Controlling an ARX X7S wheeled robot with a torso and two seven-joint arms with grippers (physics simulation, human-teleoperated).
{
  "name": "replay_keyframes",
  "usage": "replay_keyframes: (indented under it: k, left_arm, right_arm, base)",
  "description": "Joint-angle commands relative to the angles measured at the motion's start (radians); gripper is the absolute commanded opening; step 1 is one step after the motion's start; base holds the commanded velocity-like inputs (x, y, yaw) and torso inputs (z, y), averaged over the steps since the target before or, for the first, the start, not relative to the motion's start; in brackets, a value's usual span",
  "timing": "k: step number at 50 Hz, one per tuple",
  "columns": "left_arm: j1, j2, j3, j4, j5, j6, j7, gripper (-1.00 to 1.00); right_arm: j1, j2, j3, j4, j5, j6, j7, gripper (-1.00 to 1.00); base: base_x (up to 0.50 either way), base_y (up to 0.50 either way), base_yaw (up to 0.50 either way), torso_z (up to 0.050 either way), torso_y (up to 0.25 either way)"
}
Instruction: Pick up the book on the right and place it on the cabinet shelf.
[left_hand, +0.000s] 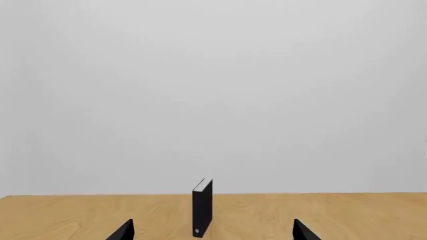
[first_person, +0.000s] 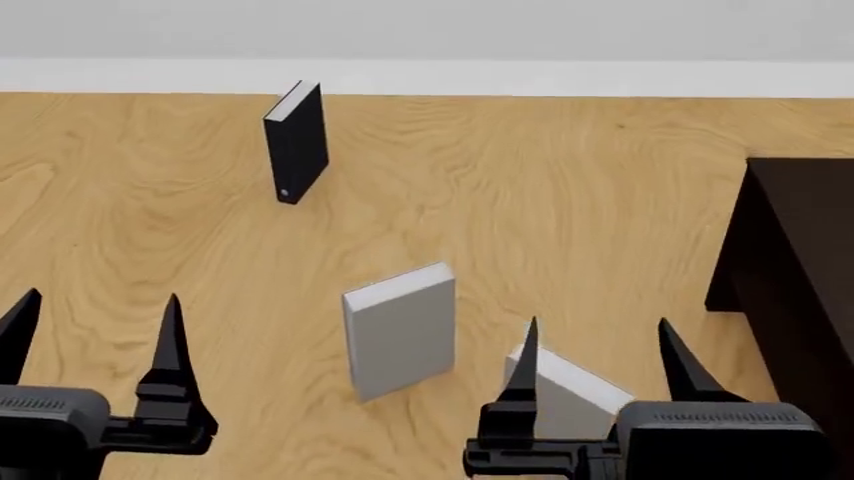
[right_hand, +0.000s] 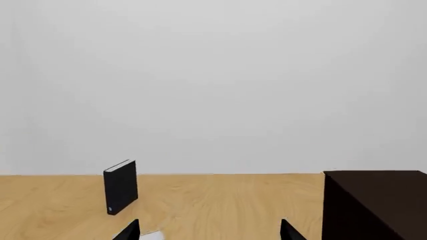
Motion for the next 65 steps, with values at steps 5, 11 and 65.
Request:
replay_keyframes:
  k: [5,11,65]
  left_arm:
    - [0.002,-0.017,0.015,0.015,-0.016,-0.001,-0.015,1.00]
    - [-0.001,-0.021,0.014,0.020,-0.018,0.000,-0.028,1.00]
    - [-0.004,-0.071,0.019,0.068,-0.092,-0.026,-0.060,1.00]
  right_arm:
    - [0.003,0.012,-0.013,-0.003,0.000,-0.002,0.018,1.00]
    - [0.003,0.011,-0.009,0.005,0.016,-0.019,0.016,1.00]
    - [0.585,0.506,-0.111,-0.099,1.361,1.213,0.654,1.00]
  base:
    - [0.50,0.00,0.00,0.000,0.000]
    - [0.50,0.00,0.00,0.000,0.000]
    - [0.09,-0.03,0.00,0.000,0.000]
